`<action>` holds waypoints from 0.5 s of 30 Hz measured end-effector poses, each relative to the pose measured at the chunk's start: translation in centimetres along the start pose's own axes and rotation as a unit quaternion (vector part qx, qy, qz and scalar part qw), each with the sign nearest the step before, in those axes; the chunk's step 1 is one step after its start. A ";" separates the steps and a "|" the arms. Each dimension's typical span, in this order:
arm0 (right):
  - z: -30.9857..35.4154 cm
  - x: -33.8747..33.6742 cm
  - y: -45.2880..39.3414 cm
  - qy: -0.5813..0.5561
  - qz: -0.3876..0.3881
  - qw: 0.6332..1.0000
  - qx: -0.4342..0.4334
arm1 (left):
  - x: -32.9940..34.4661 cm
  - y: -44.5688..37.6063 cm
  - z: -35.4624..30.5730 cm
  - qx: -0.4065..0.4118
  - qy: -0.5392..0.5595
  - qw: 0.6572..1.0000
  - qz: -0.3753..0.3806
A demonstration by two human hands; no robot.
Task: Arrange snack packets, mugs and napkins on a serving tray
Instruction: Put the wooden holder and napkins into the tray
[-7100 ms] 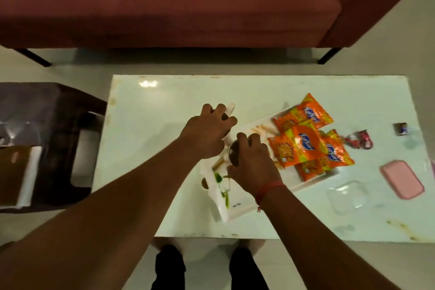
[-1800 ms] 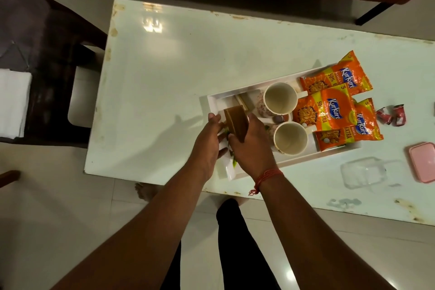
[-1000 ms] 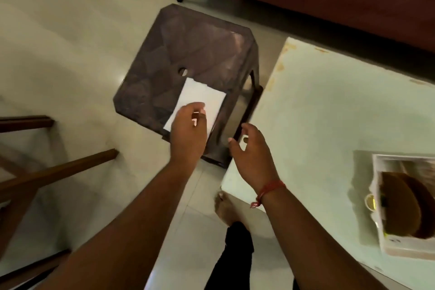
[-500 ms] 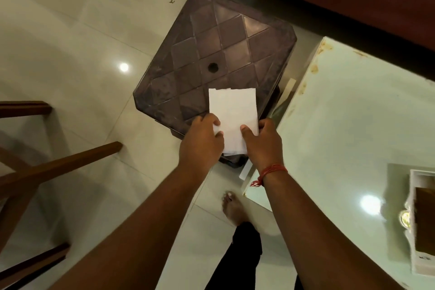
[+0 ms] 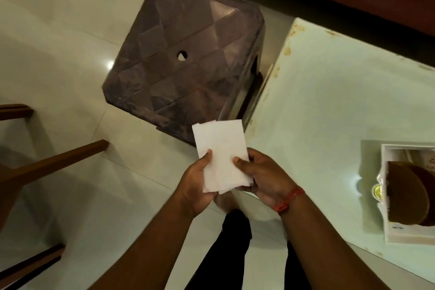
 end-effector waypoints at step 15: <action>4.4 -20.4 13.6 0.383 -0.338 0.811 -0.284 | 19.8 -1.3 13.0 0.007 -0.053 0.994 0.094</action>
Point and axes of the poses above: each hand's wrist, its own y-axis away from the middle knuckle, its own x-axis out of the palm, z = x × y, the point moved 7 cm from there along -y, towards the middle knuckle, and after that the axes turned 6 degrees about -y, right-handed, at the moved point
